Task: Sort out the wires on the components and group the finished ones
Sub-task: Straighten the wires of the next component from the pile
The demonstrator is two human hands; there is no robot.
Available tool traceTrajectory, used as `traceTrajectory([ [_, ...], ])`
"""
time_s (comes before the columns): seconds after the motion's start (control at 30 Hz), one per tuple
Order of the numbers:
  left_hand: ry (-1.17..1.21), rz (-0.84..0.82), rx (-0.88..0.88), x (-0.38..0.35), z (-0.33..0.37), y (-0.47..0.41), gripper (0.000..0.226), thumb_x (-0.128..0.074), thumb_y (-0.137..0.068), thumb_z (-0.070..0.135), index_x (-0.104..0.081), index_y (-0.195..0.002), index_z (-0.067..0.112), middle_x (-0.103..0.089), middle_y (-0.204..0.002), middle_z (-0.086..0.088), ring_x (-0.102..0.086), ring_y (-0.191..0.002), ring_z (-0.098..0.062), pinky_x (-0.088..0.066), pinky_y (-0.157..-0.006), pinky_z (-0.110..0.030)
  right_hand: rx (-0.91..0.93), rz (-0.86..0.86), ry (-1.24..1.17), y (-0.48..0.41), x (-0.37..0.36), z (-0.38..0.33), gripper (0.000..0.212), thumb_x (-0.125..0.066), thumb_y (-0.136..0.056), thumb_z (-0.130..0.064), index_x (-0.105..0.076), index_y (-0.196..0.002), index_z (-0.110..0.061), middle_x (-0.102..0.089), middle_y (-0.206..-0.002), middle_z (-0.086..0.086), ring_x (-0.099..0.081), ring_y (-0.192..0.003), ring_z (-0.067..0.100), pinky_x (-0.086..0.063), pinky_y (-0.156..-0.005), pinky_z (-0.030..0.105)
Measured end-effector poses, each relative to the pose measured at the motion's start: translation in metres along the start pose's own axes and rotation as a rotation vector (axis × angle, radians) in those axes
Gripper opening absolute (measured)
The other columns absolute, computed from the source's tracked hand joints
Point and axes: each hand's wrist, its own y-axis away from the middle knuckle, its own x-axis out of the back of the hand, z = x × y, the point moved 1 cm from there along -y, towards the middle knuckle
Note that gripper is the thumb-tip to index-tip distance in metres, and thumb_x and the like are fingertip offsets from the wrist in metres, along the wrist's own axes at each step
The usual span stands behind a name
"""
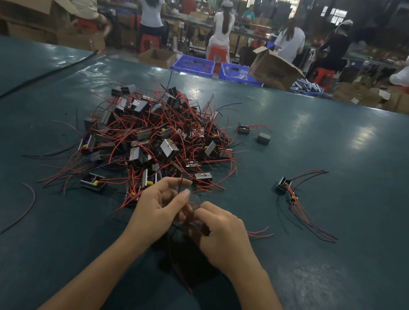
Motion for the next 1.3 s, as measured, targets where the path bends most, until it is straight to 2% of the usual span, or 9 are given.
traceTrajectory([
  [0.17, 0.127, 0.116, 0.028, 0.0, 0.004, 0.0, 0.033, -0.042, -0.1, 0.03, -0.066, -0.097, 0.007, -0.066, -0.063, -0.006, -0.057, -0.049, -0.013, -0.048, -0.048, -0.021, -0.065, 0.102, -0.087, 0.0, 0.0, 0.003, 0.014, -0.06, -0.095, -0.021, -0.07, -0.105, -0.019, -0.058, -0.095, -0.009, -0.053, -0.07, 0.01, -0.049, -0.057, 0.035],
  [0.4, 0.013, 0.111, -0.048, 0.001, 0.006, 0.002, 0.016, -0.055, -0.096, 0.014, -0.07, -0.097, 0.011, -0.064, -0.055, -0.005, -0.054, -0.044, -0.011, -0.046, -0.045, -0.018, -0.264, 0.346, -0.327, -0.003, -0.004, 0.015, 0.017, -0.051, -0.099, -0.024, -0.065, -0.107, -0.028, -0.056, -0.071, -0.026, -0.051, -0.061, 0.001, -0.042, -0.058, 0.022],
  [0.53, -0.048, 0.059, -0.085, -0.001, 0.007, 0.004, 0.016, -0.055, -0.096, 0.007, -0.069, -0.1, 0.013, -0.059, -0.051, -0.005, -0.05, -0.04, -0.008, -0.043, -0.041, -0.017, -0.308, 0.378, -0.444, -0.003, -0.005, 0.018, 0.014, -0.048, -0.097, -0.028, -0.06, -0.103, -0.033, -0.048, -0.055, -0.017, -0.04, -0.046, 0.006, -0.031, -0.05, 0.018],
  [0.63, -0.074, 0.065, -0.088, -0.001, 0.006, 0.005, 0.021, -0.054, -0.096, 0.002, -0.07, -0.097, 0.015, -0.051, -0.044, 0.0, -0.043, -0.036, -0.005, -0.038, -0.038, -0.016, -0.312, 0.349, -0.497, -0.004, -0.006, 0.016, 0.011, -0.05, -0.097, -0.028, -0.056, -0.097, -0.038, -0.063, -0.063, -0.014, -0.05, -0.047, 0.004, -0.035, -0.049, 0.014],
  [0.73, -0.068, 0.061, -0.106, -0.002, 0.008, 0.006, 0.019, -0.055, -0.096, 0.004, -0.07, -0.099, 0.015, -0.052, -0.045, -0.001, -0.044, -0.037, -0.007, -0.038, -0.039, -0.017, -0.32, 0.356, -0.546, -0.005, -0.006, 0.012, 0.012, -0.053, -0.097, -0.024, -0.057, -0.091, -0.034, -0.072, -0.078, -0.003, -0.049, -0.046, 0.006, -0.038, -0.044, 0.024],
  [0.83, -0.042, 0.045, -0.08, -0.004, 0.008, 0.005, 0.016, -0.056, -0.096, 0.008, -0.069, -0.105, 0.012, -0.057, -0.049, -0.003, -0.048, -0.04, -0.008, -0.041, -0.042, -0.017, -0.362, 0.367, -0.597, -0.005, -0.004, 0.01, 0.011, -0.054, -0.096, -0.026, -0.061, -0.088, -0.028, -0.065, -0.073, 0.009, -0.046, -0.049, 0.011, -0.039, -0.048, 0.034],
  [1.03, -0.038, 0.015, -0.088, -0.005, 0.009, 0.006, 0.014, -0.057, -0.093, 0.013, -0.071, -0.091, 0.01, -0.054, -0.049, -0.001, -0.047, -0.042, -0.008, -0.04, -0.044, -0.018, -0.454, 0.369, -0.717, -0.006, -0.004, 0.009, 0.017, -0.06, -0.096, -0.017, -0.06, -0.08, -0.025, -0.07, -0.101, -0.018, -0.036, -0.04, 0.005, -0.031, -0.039, 0.02],
  [1.2, -0.078, -0.012, -0.107, -0.007, 0.01, 0.009, 0.012, -0.059, -0.093, 0.013, -0.07, -0.092, 0.013, -0.057, -0.051, -0.002, -0.051, -0.044, -0.008, -0.044, -0.044, -0.018, -0.461, 0.36, -0.761, -0.006, -0.007, 0.008, 0.014, -0.065, -0.093, -0.023, -0.065, -0.08, -0.026, -0.065, -0.067, 0.005, -0.048, -0.049, 0.02, -0.044, -0.044, 0.04],
  [1.3, -0.047, 0.002, -0.081, -0.008, 0.009, 0.008, 0.012, -0.06, -0.09, 0.017, -0.07, -0.088, 0.011, -0.063, -0.059, -0.001, -0.057, -0.048, -0.009, -0.047, -0.046, -0.018, -0.43, 0.36, -0.764, -0.008, -0.007, 0.005, 0.015, -0.065, -0.093, -0.017, -0.067, -0.08, -0.024, -0.065, -0.066, -0.005, -0.054, -0.055, 0.01, -0.048, -0.05, 0.032],
])
